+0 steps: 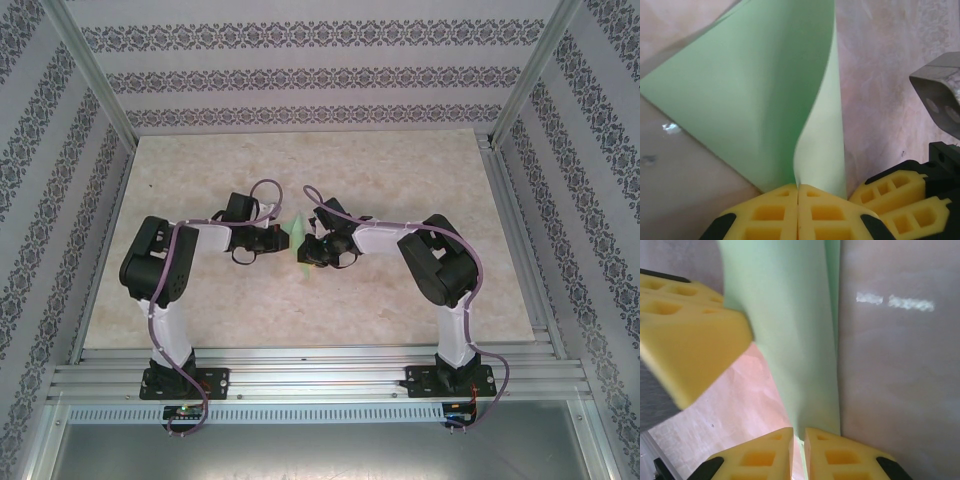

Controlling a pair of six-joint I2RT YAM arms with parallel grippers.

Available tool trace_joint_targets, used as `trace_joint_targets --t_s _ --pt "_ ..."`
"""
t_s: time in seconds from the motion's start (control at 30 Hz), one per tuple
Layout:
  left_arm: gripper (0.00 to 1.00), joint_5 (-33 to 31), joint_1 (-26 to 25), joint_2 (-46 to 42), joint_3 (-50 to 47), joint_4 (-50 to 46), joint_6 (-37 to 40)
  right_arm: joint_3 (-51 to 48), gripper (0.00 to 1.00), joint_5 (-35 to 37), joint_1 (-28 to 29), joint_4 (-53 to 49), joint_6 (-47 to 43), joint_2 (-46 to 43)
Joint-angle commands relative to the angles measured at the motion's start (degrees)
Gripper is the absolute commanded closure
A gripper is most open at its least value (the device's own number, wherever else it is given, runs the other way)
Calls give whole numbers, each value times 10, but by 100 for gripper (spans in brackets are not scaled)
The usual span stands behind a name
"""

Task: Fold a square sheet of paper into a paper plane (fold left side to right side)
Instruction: Fold the wing for the fifth time at the center of the table.

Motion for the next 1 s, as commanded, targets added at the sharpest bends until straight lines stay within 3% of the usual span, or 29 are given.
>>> trace_joint_targets --t_s 0.0,0.23,0.4,0.77,0.97 --pt "91 -38 25 -52 4 -14 -11 -35 84 43 6 -87 -14 19" --pt "92 -4 25 -102 -24 12 -38 -27 85 42 9 -90 -19 23" --pt "94 42 3 -92 -30 68 -80 -22 85 41 10 -93 -20 24" --pt "94 19 -35 11 5 89 -93 -19 85 40 12 -89 -17 23" --pt "94 -49 -40 40 5 49 -71 -18 84 29 12 -73 -21 -3"
